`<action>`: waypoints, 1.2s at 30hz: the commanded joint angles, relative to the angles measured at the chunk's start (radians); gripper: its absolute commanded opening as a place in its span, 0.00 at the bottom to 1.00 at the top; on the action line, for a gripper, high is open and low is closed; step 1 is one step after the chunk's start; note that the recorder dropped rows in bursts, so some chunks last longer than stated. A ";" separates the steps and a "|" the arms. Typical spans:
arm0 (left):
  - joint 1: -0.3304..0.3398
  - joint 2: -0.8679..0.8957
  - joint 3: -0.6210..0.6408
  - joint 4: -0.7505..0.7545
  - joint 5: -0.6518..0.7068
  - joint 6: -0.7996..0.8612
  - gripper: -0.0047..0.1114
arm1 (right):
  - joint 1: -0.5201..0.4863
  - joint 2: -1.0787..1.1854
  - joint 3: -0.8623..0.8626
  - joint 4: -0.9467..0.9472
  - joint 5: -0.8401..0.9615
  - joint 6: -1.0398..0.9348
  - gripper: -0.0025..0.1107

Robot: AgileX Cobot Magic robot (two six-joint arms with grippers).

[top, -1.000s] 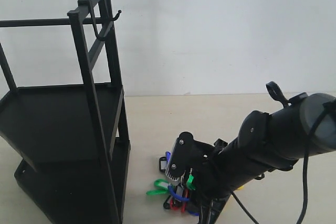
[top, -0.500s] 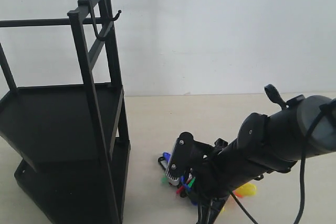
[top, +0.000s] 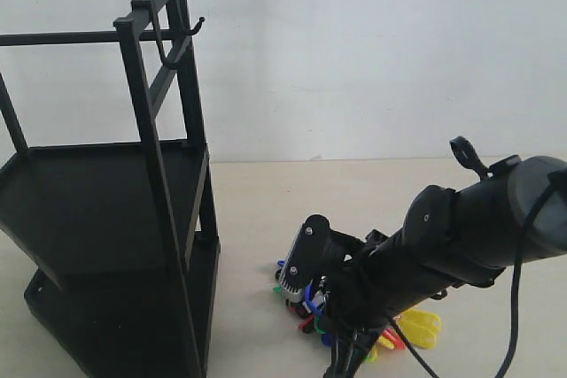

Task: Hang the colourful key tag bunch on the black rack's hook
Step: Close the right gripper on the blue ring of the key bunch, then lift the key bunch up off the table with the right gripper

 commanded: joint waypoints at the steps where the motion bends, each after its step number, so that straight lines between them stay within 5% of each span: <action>1: 0.002 -0.002 0.003 0.005 -0.009 0.003 0.08 | 0.000 -0.061 -0.001 0.001 0.000 0.024 0.02; 36: 0.002 -0.002 0.003 0.005 -0.009 0.003 0.08 | 0.000 -0.542 -0.001 0.218 -0.084 0.193 0.02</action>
